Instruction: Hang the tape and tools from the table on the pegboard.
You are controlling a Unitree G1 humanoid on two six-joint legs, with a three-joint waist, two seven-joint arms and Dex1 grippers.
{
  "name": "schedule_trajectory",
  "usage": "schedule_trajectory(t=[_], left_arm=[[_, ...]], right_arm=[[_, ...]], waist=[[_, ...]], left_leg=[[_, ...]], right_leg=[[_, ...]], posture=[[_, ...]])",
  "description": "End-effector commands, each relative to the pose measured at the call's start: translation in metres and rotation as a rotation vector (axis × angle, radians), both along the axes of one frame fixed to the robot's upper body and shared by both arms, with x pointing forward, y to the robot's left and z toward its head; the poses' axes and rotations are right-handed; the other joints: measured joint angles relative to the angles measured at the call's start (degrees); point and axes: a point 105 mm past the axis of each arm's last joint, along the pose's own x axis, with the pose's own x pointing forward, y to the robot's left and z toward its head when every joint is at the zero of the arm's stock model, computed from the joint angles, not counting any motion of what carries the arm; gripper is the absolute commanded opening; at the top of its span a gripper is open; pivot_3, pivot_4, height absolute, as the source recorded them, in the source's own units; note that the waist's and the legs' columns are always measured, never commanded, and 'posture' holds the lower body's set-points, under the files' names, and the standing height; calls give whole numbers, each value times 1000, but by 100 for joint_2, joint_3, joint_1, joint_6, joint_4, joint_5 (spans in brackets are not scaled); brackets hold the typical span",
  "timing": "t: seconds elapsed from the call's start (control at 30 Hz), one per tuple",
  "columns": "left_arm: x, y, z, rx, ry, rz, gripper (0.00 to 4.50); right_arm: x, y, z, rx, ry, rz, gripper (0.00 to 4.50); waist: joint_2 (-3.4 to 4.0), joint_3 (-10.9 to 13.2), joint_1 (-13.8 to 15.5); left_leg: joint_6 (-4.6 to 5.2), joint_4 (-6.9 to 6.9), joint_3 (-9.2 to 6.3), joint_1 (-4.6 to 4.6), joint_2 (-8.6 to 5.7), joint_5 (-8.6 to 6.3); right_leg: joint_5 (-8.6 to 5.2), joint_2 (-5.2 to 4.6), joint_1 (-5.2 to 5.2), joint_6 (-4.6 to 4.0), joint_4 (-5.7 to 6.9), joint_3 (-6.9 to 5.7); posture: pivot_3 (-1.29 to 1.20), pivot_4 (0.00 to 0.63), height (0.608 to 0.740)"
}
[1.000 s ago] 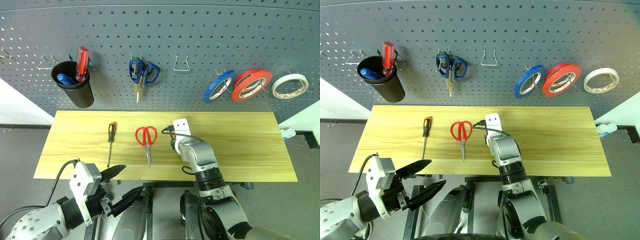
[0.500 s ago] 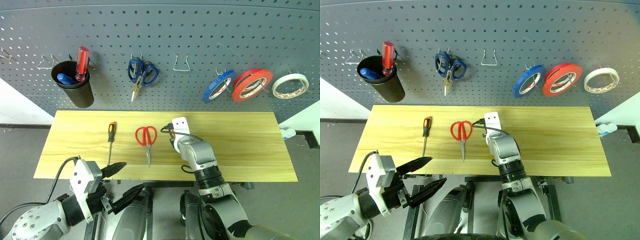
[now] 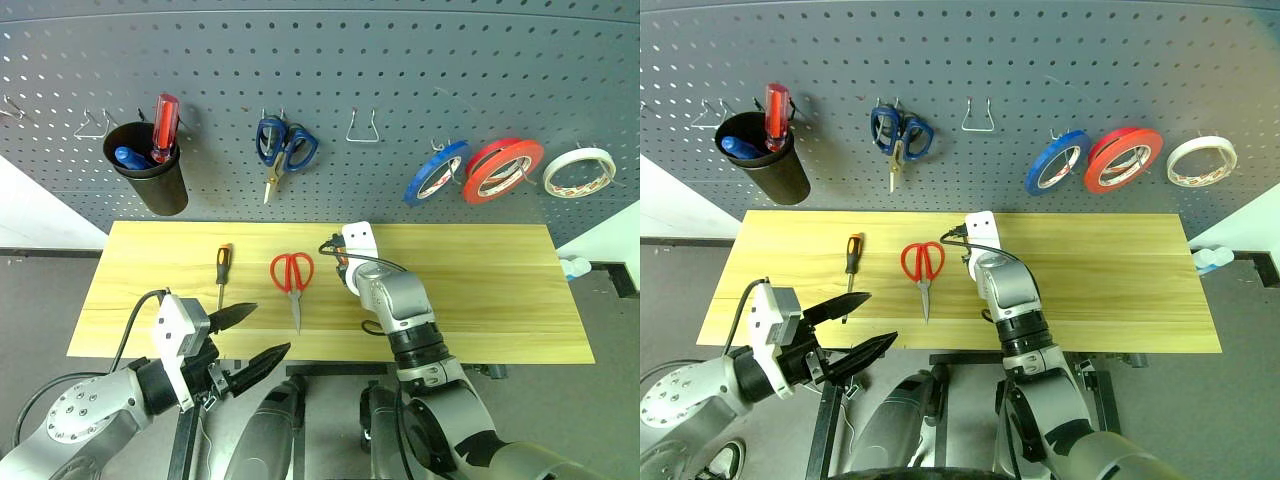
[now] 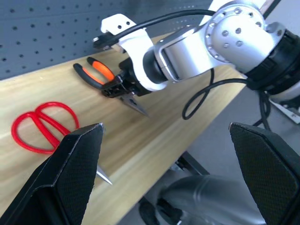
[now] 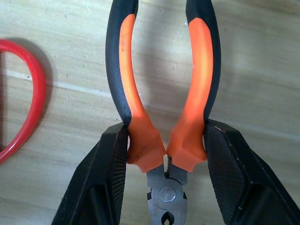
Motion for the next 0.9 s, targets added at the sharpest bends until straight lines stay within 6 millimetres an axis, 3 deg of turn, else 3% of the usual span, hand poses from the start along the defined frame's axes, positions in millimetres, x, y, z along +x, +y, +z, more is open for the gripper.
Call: schedule_trajectory(t=[0.03,0.47,0.9], left_arm=[[2,-3,3,1,-34,-28,4500],[18,0,3,13,-70,-52,4500],[36,3,5,29,-110,-75,4500]], right_arm=[[1,-3,16,0,-71,26,2083],[-21,-26,17,-30,-107,130,2083],[-45,-42,44,29,-258,183,2083]], waist=[[-1,-2,1],[-25,-182,6],[-26,-527,8]], left_leg=[[-2,0,0,0,-1,1],[-22,11,3,3,-1,14],[-33,17,-1,15,1,27]], right_leg=[[1,0,0,1,3,-3],[2,-2,-4,-1,61,-3],[11,2,0,-15,82,-2]], posture=[[-7,220,681],[-12,165,681],[-28,111,681]])
